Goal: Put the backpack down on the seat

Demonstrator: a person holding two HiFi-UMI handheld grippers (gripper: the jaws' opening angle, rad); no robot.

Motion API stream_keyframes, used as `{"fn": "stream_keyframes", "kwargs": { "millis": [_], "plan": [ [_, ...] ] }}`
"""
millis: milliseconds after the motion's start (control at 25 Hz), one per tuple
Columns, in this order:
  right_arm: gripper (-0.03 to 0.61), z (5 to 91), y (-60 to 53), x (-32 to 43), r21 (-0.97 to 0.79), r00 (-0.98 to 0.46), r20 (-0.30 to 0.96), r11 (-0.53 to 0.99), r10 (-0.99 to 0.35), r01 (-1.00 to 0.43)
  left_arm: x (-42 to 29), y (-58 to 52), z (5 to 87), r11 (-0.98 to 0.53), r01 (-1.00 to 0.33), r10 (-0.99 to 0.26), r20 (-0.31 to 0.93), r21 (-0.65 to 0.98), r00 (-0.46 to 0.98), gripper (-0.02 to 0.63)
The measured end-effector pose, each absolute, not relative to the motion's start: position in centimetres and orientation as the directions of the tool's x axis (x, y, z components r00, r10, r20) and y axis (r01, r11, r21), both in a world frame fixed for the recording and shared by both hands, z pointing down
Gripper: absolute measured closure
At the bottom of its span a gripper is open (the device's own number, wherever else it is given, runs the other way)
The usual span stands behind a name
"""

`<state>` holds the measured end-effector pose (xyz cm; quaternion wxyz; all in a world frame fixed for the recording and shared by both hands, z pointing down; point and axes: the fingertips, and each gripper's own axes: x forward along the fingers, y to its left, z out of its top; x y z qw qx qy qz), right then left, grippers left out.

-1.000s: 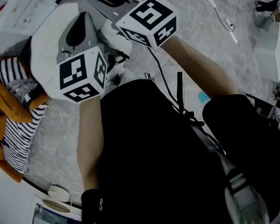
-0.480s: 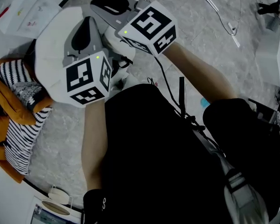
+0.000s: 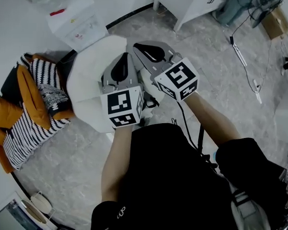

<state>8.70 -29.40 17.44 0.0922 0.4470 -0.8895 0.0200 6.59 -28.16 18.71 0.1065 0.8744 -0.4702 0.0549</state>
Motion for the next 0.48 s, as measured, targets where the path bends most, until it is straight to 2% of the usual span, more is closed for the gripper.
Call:
{"fn": "stream_keyframes", "kwargs": {
  "millis": [480],
  "plan": [
    [0.572, 13.2, -34.0, 0.3, -0.007, -0.624, 0.065, 0.625, -0.779, -0.781, -4.4, -33.6, 15.7, -0.319, -0.935, -0.929, 0.142, 0.155, 0.341, 0.614]
  ]
}}
